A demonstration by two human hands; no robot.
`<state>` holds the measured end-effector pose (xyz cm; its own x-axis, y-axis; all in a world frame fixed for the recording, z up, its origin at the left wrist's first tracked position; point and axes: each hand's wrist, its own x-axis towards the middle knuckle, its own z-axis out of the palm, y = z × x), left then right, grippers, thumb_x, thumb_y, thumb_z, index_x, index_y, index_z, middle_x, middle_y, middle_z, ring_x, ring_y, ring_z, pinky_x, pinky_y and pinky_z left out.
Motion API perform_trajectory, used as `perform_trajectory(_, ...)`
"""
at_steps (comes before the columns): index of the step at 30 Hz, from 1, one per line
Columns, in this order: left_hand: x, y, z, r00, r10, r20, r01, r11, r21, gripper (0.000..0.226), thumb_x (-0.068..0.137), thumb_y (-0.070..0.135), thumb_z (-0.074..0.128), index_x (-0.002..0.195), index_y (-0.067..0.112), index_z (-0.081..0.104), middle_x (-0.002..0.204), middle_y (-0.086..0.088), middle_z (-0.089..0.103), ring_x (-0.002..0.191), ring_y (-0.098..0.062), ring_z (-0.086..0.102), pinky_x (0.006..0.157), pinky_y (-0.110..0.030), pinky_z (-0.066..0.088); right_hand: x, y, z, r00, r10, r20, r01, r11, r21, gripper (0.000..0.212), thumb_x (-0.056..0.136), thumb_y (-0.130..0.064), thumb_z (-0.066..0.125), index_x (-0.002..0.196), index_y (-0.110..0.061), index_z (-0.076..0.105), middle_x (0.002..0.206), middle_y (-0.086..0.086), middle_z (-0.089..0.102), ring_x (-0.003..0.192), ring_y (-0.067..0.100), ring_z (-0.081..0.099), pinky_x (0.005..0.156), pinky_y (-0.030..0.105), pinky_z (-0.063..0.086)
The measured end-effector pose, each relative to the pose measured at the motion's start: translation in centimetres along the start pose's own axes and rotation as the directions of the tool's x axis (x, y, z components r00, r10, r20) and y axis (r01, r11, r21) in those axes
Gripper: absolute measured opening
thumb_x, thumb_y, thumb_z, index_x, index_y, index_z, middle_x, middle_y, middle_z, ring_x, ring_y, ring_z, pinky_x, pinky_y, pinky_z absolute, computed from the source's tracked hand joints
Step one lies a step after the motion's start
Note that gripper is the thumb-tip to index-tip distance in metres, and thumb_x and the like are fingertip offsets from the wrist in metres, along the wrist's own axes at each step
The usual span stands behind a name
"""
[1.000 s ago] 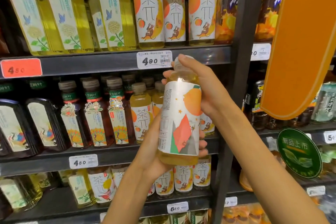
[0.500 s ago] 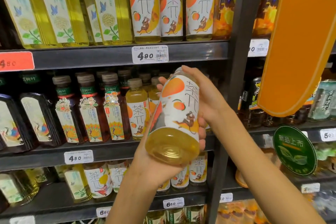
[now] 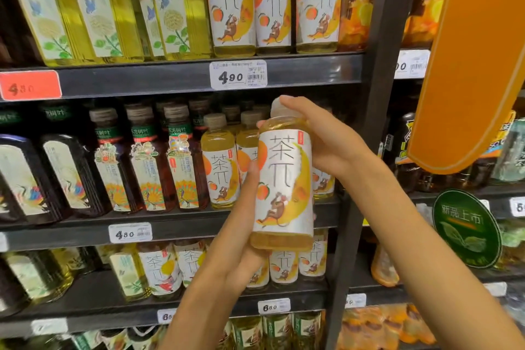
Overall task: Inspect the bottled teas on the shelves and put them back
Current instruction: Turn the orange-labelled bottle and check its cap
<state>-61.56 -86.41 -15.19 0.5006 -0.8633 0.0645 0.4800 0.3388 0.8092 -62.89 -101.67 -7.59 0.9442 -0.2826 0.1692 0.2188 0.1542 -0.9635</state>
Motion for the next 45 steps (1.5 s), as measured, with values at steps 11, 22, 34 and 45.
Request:
perform_trajectory(11, -1.1, 1.3, 1.3, 0.964, -0.051, 0.262, 0.16, 0.897, -0.412, 0.057, 0.083, 0.033, 0.063, 0.129, -0.001, 0.054, 0.135, -0.026, 0.051, 0.122, -0.045, 0.051, 0.098, -0.056, 0.046, 0.5, 4.8, -1.1, 0.942, 0.334, -0.008, -0.314, 0.893, 0.321, 0.031, 0.096, -0.025, 0.047, 0.119, -0.006, 0.052, 0.112, 0.016, 0.05, 0.104, 0.027, 0.05, 0.099, 0.039, 0.041)
perform_trajectory(22, 0.2, -1.2, -0.4, 0.999, -0.012, 0.038, 0.011, 0.999, 0.037, 0.076, 0.046, 0.035, 0.094, 0.113, 0.01, 0.069, 0.112, -0.021, 0.068, 0.097, -0.034, 0.069, 0.089, -0.049, 0.054, 0.8, 1.9, -0.7, 0.986, -0.053, 0.156, 0.004, 0.955, 0.297, 0.033, 0.08, -0.028, 0.064, 0.108, -0.011, 0.059, 0.093, 0.007, 0.068, 0.092, 0.022, 0.064, 0.079, 0.032, 0.055)
perform_trajectory(34, 2.2, 1.6, -1.7, 0.897, 0.434, 0.089, -0.349, 0.569, 0.744, 0.063, 0.064, 0.022, 0.084, 0.117, 0.032, 0.052, 0.106, 0.015, 0.069, 0.1, -0.002, 0.065, 0.074, -0.01, 0.05, -3.0, -1.5, 0.2, 0.811, -0.484, 0.327, 0.58, 0.737, -0.348, 0.06, 0.071, -0.012, 0.077, 0.124, -0.02, 0.051, 0.118, 0.005, 0.064, 0.109, 0.016, 0.062, 0.089, 0.027, 0.052)
perform_trajectory(45, 4.6, 6.2, 1.0, 0.758, 0.623, 0.191, -0.523, 0.406, 0.749, 0.078, 0.06, 0.038, 0.082, 0.13, 0.036, 0.046, 0.122, 0.01, 0.063, 0.112, -0.008, 0.062, 0.089, -0.027, 0.055, -1.3, -5.9, 0.6, 0.712, -0.693, 0.116, 0.695, 0.669, -0.264, 0.061, 0.072, -0.016, 0.08, 0.125, -0.023, 0.051, 0.113, -0.004, 0.065, 0.104, 0.01, 0.064, 0.08, 0.021, 0.052)
